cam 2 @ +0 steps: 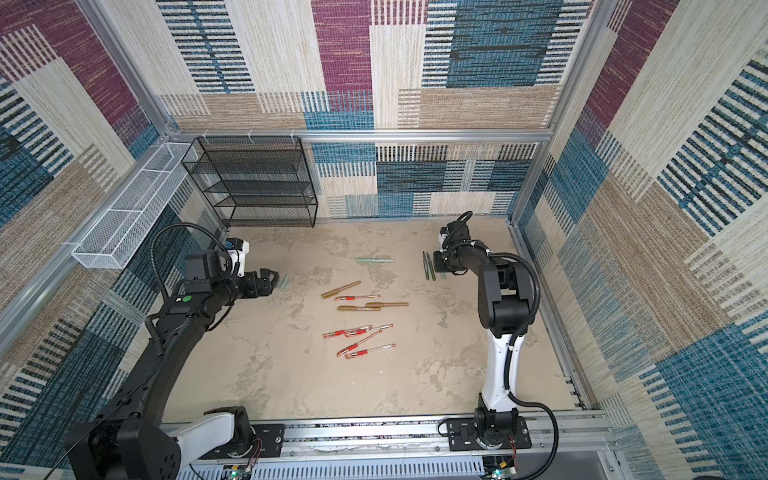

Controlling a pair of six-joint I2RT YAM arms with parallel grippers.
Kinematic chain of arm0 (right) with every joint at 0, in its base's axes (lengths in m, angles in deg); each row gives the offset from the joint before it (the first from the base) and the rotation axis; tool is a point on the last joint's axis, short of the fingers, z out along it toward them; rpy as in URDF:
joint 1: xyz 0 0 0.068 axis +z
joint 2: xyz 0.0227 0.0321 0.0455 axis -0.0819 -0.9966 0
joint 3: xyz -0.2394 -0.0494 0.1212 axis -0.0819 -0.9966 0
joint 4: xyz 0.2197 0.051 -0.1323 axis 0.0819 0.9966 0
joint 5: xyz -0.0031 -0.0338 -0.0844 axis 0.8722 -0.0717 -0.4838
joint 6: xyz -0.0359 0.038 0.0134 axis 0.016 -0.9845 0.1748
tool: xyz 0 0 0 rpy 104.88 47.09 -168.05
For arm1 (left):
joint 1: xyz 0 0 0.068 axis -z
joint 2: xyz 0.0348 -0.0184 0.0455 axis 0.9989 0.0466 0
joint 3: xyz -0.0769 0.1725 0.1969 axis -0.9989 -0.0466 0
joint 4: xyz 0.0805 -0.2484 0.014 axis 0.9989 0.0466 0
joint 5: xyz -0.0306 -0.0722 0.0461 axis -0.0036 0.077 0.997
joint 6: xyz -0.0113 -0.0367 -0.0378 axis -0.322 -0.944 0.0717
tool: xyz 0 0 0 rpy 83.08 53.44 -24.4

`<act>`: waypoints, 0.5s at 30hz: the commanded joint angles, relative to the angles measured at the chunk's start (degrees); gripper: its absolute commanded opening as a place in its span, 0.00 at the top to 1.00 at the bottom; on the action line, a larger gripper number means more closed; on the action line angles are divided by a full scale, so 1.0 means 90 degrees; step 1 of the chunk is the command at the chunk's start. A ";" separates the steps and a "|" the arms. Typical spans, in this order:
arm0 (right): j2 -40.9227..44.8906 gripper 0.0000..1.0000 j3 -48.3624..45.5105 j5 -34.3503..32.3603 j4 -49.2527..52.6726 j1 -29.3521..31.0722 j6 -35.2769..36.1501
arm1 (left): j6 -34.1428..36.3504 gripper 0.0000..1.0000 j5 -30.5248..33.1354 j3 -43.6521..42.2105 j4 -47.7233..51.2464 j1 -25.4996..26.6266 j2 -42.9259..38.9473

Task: Open the pen caps
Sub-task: 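Lower the uncapped pen beside the other uncapped pens with the right gripper and release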

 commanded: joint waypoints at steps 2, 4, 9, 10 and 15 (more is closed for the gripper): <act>-0.0085 0.95 0.0038 0.0098 -0.0178 0.0006 -0.0062 | -0.0098 0.05 -0.0108 0.0014 -0.0098 -0.0044 0.0008; -0.0116 0.93 0.0053 0.0111 -0.0200 0.0012 -0.0075 | -0.0106 0.05 -0.0126 0.0014 -0.0107 -0.0054 0.0014; -0.0219 0.86 0.0169 0.0121 -0.0130 0.0007 -0.0093 | -0.0118 0.05 -0.0137 0.0007 -0.0117 -0.0066 0.0011; -0.0216 0.84 0.0172 0.0095 -0.0120 0.0011 -0.0097 | -0.0118 0.05 -0.0137 0.0014 -0.0110 -0.0064 0.0009; -0.0122 0.77 0.0145 0.0098 -0.0120 0.0001 -0.0126 | -0.0119 0.05 -0.0137 -0.0010 -0.0117 -0.0074 0.0006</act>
